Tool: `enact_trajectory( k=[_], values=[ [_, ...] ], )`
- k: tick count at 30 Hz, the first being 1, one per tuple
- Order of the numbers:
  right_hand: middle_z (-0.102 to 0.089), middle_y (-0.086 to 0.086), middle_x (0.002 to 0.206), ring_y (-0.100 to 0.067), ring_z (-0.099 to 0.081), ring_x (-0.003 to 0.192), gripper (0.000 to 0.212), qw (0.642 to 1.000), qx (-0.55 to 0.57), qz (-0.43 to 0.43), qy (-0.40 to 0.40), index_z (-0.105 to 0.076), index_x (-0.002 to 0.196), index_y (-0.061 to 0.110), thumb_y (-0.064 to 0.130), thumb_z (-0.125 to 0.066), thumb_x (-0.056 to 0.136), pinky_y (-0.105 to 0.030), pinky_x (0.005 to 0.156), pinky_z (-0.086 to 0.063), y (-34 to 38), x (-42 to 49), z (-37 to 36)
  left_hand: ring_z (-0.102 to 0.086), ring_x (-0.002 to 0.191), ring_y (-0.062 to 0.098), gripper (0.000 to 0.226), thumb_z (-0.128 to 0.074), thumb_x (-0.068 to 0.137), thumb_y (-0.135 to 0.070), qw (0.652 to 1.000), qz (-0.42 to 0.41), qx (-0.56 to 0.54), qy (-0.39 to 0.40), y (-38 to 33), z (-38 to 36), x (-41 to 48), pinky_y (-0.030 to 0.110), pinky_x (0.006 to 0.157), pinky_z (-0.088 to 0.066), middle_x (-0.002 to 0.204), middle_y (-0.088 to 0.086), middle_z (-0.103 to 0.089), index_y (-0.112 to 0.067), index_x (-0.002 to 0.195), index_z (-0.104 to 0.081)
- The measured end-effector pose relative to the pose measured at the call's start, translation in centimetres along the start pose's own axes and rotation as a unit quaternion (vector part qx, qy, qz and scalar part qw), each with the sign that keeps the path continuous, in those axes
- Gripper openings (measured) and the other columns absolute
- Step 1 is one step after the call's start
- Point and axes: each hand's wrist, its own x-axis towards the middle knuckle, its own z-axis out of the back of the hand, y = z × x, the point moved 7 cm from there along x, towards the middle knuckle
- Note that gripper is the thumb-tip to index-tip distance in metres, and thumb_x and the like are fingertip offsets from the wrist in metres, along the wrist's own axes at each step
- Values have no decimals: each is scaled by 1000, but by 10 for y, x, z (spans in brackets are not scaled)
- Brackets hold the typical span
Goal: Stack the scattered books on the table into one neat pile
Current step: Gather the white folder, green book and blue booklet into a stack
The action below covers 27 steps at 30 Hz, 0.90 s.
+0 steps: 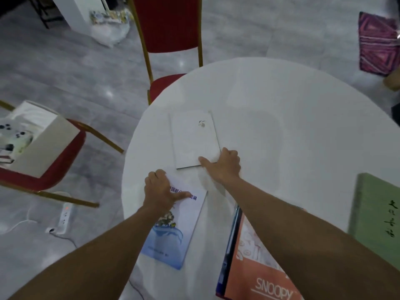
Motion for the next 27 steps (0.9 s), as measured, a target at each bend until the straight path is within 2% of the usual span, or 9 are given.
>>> enact_trajectory(
  k=[4, 7, 11, 14, 19, 21, 23, 25, 27],
  values=[
    [-49, -12, 134, -34, -44, 129, 83, 998, -11, -57, -32, -45, 132, 7, 57, -76, 73, -44, 99, -40, 5, 7, -6, -52, 100, 31, 109, -82, 42, -73, 999, -3, -33, -19, 6, -1, 6, 34, 84, -35, 105, 16, -56, 3, 115, -55],
    [-48, -11, 136, -32, -42, 130, 79, 996, 2, -94, -10, -45, 132, 8, 49, -78, 74, -43, 101, -38, 7, 11, -10, -53, 97, 34, 103, -89, 40, -63, 996, 1, -75, -36, 8, 1, 7, 35, 82, -34, 99, 20, -57, 6, 109, -57],
    [-45, -10, 139, -30, -39, 133, 79, 990, 30, -135, 23, -42, 134, 7, 39, -80, 72, -42, 107, -38, 5, 13, -8, -49, 104, 33, 100, -91, 46, -57, 992, 17, -121, -20, 8, 4, 5, 31, 85, -33, 107, 19, -53, 5, 115, -54],
    [-46, -12, 139, -31, -42, 133, 80, 989, 61, -135, 29, -39, 135, 2, 29, -81, 73, -41, 108, -43, 5, 13, -4, -47, 110, 31, 97, -90, 53, -53, 990, 22, -142, -9, 8, 6, 1, 32, 92, -35, 114, 17, -52, 2, 122, -51],
    [-58, -14, 127, -33, -61, 116, 72, 982, 134, -124, 40, -28, 136, 1, 12, -73, 81, -44, 99, -53, -5, 8, 9, -49, 116, 29, 72, -83, 72, -41, 984, 30, -176, 12, 15, 9, -4, 37, 103, -39, 120, 11, -56, -8, 128, -52],
    [-59, -12, 125, -33, -63, 113, 68, 980, 161, -110, 51, -34, 137, 6, 11, -71, 80, -46, 97, -55, -13, 1, 12, -55, 114, 28, 59, -79, 79, -35, 982, 26, -185, 12, 17, 13, -4, 38, 101, -43, 120, 9, -61, -11, 127, -55],
    [-62, -10, 123, -31, -63, 112, 60, 977, 190, -86, 52, -46, 135, 10, 9, -69, 79, -45, 93, -58, -21, -5, 14, -59, 109, 25, 45, -73, 84, -31, 981, 18, -193, 9, 16, 18, -3, 32, 92, -44, 116, 4, -62, -15, 123, -57],
    [-64, -7, 120, -27, -64, 106, 55, 959, 266, -84, 47, -53, 132, 13, 1, -66, 79, -39, 78, -63, -31, -12, 19, -59, 108, 24, 34, -67, 89, -26, 979, 8, -202, 15, 13, 20, -3, 33, 89, -42, 114, 2, -62, -18, 121, -58],
    [-64, -4, 112, -24, -66, 99, 51, 930, 353, -87, 51, -55, 127, 15, -5, -63, 80, -36, 64, -64, -38, -19, 27, -59, 111, 25, 30, -62, 93, -22, 977, 1, -212, 18, 9, 21, -3, 36, 94, -43, 116, 3, -63, -18, 122, -59]
  ],
)
